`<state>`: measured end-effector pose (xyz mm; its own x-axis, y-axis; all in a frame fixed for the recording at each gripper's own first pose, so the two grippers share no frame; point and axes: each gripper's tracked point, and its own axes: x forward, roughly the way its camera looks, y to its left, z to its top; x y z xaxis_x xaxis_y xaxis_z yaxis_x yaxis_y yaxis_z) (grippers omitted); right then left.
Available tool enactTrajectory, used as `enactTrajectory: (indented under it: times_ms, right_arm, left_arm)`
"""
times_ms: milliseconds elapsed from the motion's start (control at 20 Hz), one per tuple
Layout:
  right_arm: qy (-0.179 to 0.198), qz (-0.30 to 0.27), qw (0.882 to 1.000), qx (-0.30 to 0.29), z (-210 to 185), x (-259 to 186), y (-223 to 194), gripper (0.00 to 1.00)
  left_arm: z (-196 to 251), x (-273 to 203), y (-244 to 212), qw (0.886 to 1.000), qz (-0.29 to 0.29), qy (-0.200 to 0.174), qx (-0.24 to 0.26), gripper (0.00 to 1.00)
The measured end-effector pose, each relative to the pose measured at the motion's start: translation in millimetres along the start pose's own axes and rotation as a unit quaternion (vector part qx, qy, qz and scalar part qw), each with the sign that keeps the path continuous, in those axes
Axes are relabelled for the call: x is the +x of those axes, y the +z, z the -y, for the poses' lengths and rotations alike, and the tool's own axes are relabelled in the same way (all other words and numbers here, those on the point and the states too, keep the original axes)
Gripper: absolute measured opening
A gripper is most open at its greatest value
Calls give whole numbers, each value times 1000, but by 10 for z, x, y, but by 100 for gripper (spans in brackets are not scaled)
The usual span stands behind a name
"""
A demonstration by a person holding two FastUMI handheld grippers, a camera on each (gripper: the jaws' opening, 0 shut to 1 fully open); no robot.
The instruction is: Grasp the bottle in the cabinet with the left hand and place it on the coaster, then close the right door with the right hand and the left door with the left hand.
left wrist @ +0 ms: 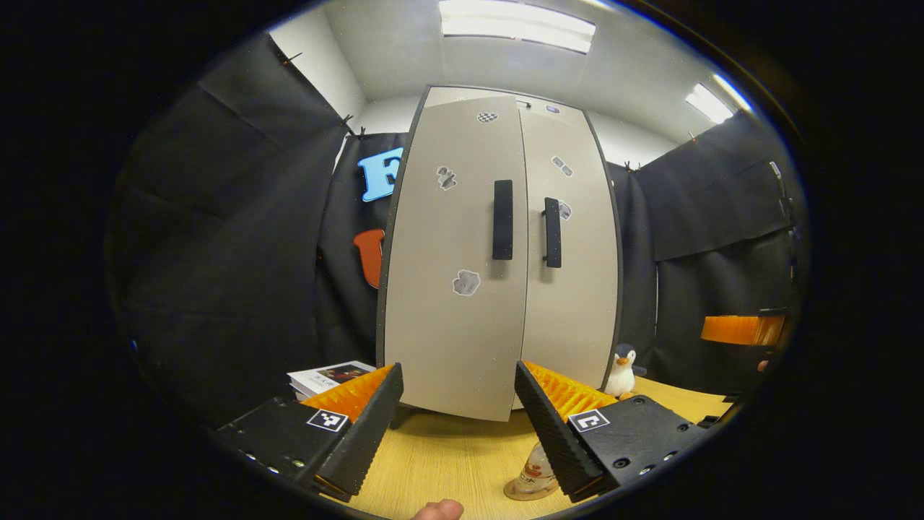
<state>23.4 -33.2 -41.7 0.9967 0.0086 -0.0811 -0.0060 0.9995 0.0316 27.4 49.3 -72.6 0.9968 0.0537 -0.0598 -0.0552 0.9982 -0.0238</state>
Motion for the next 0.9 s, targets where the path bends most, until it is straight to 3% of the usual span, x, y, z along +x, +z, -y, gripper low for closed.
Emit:
enactTrajectory:
  times_ms: [700,750,800,850,900]
  right_arm:
    - [2,6,1000,5,-44,-3,17,98]
    - [2,5,1000,5,-44,-1,13,98]
    - [2,4,1000,4,-41,0,13,98]
    - [2,4,1000,4,-46,-2,16,98]
    - [2,5,1000,3,-43,3,19,98]
  left_arm:
    - [-75,-5,69,1000,-5,3,-21,95]
    - [-69,-12,71,1000,-3,2,-20,91]
    - [-68,-9,80,1000,-2,2,-19,99]
    - [-69,-20,84,1000,-2,3,-19,91]
    - [-67,-19,86,1000,-2,3,-18,99]
